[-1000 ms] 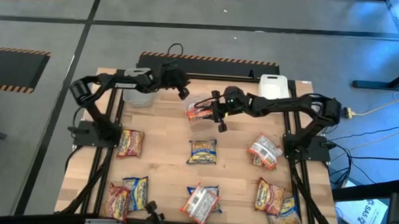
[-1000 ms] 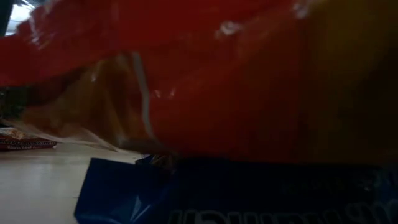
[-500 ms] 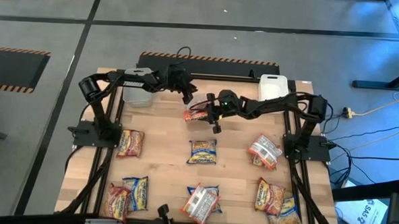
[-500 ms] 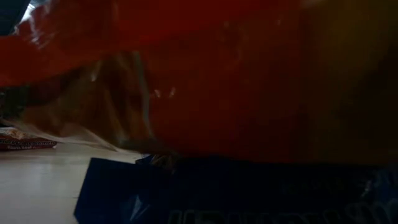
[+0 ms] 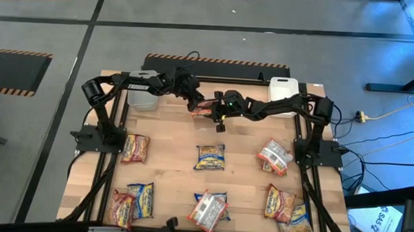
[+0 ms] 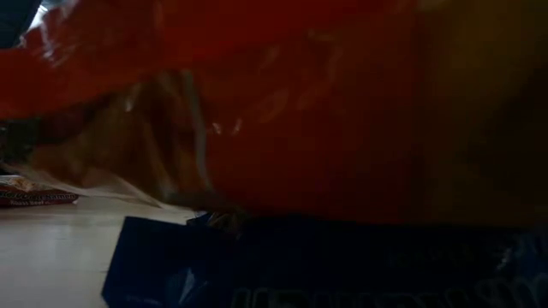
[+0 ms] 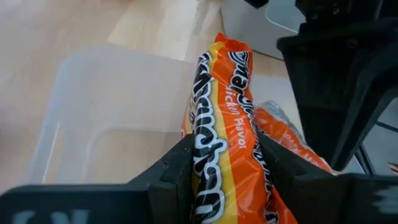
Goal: Sort Maruchan noodles
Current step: Adjust the orange noodle on the transparent bin
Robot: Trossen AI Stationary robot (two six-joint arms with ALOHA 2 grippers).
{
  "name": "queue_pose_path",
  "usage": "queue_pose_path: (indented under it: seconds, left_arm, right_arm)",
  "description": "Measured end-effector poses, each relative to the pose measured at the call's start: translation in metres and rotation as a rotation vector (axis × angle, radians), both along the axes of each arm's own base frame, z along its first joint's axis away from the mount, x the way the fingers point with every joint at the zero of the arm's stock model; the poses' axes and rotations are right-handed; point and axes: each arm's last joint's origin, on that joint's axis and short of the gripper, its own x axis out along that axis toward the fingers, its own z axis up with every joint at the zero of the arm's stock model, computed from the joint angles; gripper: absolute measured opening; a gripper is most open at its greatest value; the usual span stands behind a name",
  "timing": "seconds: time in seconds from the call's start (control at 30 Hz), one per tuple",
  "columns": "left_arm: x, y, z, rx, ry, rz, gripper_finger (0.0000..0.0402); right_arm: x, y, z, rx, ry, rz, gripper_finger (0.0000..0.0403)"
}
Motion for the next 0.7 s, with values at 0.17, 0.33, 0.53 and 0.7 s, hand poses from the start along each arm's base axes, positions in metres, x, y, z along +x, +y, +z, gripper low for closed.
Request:
queue_pose_path:
  seconds: [0.17, 0.33, 0.53, 0.7]
  left_arm:
    - [0.002, -0.004, 0.000, -0.008, -0.001, -0.026, 0.0071]
    - [0.001, -0.003, 0.005, 0.081, 0.033, 0.058, 0.0071]
    - [-0.010, 0.002, 0.032, 0.311, 0.099, 0.337, 0.0071]
    - [-0.022, 0.019, 0.016, 0.336, 0.223, 0.376, 0.0071]
  right_arm:
    - [0.000, 0.000, -0.001, 0.015, 0.006, -0.025, 0.0117]
    - [-0.001, 0.000, -0.001, 0.020, 0.017, -0.024, 0.0117]
    - [-0.001, 0.000, -0.001, 0.021, 0.018, -0.019, 0.0117]
    - [-0.001, 0.000, -0.002, 0.022, 0.019, -0.017, 0.0117]
